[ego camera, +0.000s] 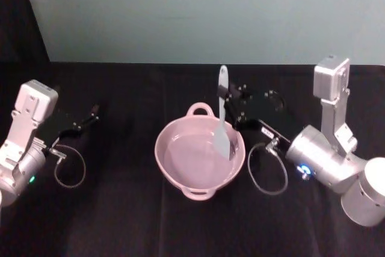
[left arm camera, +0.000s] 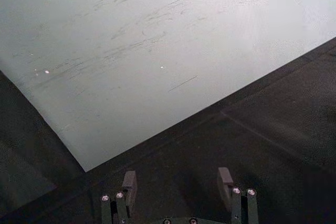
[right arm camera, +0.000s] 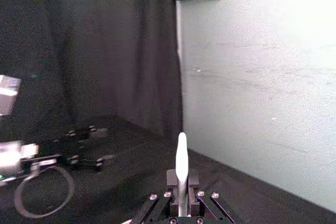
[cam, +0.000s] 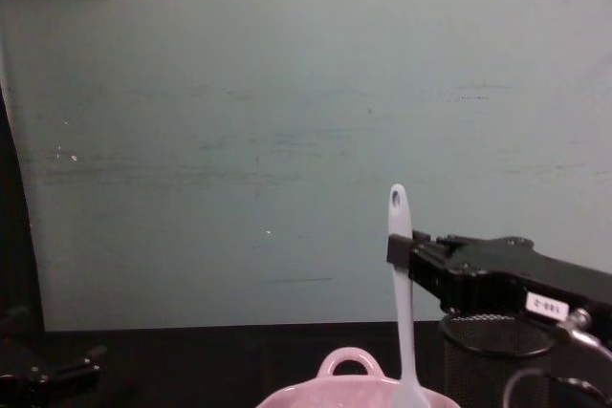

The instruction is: Use the one hand to pick up the spoon and stir the clear water in the bowl.

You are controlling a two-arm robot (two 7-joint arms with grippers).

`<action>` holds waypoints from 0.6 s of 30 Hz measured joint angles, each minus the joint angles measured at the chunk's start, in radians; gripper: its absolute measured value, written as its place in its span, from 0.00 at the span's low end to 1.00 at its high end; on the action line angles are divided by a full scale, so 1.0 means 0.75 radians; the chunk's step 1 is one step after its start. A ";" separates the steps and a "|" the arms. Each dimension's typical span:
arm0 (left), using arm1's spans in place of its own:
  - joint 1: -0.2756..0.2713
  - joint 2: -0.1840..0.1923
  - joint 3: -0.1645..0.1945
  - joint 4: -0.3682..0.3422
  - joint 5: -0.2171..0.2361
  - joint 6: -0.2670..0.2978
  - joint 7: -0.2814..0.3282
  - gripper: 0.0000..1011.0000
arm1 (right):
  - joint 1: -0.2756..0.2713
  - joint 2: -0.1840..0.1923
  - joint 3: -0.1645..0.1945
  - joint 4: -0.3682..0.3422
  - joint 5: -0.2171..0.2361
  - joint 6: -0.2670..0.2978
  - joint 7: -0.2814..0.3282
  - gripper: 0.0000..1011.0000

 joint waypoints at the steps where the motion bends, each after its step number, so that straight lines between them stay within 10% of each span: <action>1: 0.000 0.000 0.000 0.000 0.000 0.000 0.000 1.00 | -0.010 0.005 0.000 -0.013 0.007 0.004 0.007 0.11; 18: 0.000 0.000 0.000 0.000 0.000 0.000 0.000 1.00 | -0.030 -0.020 -0.101 -0.049 0.099 0.048 0.078 0.11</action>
